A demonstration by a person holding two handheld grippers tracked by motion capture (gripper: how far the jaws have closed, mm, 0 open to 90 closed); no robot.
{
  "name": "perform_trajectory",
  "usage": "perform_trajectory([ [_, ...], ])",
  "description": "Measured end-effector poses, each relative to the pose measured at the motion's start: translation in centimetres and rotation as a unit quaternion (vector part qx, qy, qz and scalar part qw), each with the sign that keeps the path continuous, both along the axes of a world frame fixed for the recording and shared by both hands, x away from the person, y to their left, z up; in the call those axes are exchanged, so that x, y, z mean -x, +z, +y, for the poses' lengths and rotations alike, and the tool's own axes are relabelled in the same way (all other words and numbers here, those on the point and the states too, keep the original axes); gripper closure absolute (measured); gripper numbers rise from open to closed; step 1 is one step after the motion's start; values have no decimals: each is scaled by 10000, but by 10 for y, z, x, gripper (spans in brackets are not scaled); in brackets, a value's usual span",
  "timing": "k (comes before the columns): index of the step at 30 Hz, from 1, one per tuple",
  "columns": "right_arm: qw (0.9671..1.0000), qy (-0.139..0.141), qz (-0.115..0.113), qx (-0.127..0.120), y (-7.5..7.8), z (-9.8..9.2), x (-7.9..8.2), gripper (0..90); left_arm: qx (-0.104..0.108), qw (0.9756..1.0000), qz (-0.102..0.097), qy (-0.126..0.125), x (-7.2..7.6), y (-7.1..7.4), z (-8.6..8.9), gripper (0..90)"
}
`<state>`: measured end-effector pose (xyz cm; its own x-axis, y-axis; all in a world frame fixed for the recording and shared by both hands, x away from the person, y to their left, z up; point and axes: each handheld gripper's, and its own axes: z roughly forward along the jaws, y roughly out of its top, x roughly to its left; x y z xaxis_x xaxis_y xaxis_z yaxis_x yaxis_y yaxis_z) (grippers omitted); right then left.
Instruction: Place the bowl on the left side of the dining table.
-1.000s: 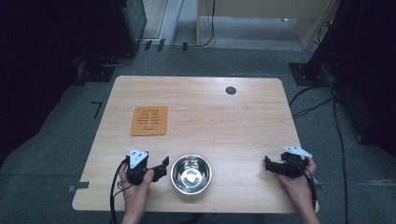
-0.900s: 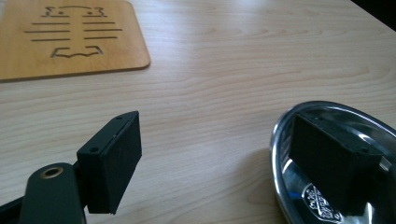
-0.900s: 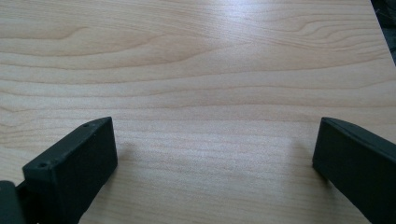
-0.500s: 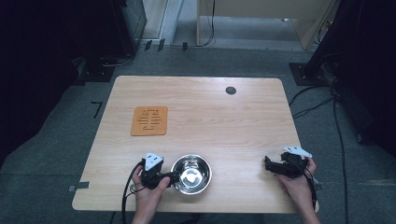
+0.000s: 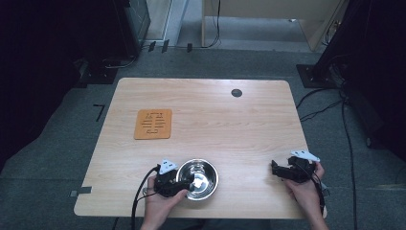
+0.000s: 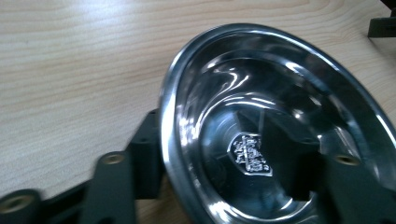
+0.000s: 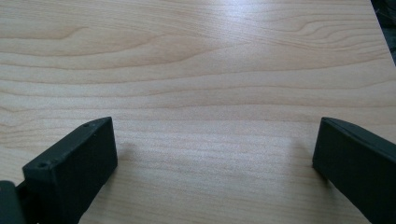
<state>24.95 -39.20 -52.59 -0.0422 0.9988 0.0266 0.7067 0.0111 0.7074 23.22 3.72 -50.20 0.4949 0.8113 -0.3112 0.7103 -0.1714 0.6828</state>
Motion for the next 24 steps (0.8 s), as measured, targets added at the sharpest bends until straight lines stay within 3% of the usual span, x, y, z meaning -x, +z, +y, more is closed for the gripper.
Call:
perform_trajectory([
  [1, 10000, -1, 1, -1, 0, 0, 0, 0, -33, 10000, 67, 40, -2, -1, 2, 589],
  [5, 10000, -1, 0, 0, 0, 0, 0, 0, -155, 9996, 200, 100, -6, -5, 1, 669],
  [11, 10000, -2, 0, -1, 0, 0, 0, 0, -16, 9998, 194, 69, -9, -4, 2, 840],
  [12, 10000, -2, 0, -1, 0, 0, 0, 0, -16, 9998, 194, 69, -9, -4, 2, 850],
  [13, 10000, -2, 0, 0, 0, 0, 0, 0, 164, 9996, 228, -2, -10, -4, 5, 862],
  [15, 10000, -1, -1, 0, 0, 0, 0, 0, 213, 9995, 220, 0, -10, -3, 6, 868],
  [24, 10000, -2, -1, -1, 0, 0, 0, 0, 259, 9996, 74, -10, -10, 1, 9, 875],
])
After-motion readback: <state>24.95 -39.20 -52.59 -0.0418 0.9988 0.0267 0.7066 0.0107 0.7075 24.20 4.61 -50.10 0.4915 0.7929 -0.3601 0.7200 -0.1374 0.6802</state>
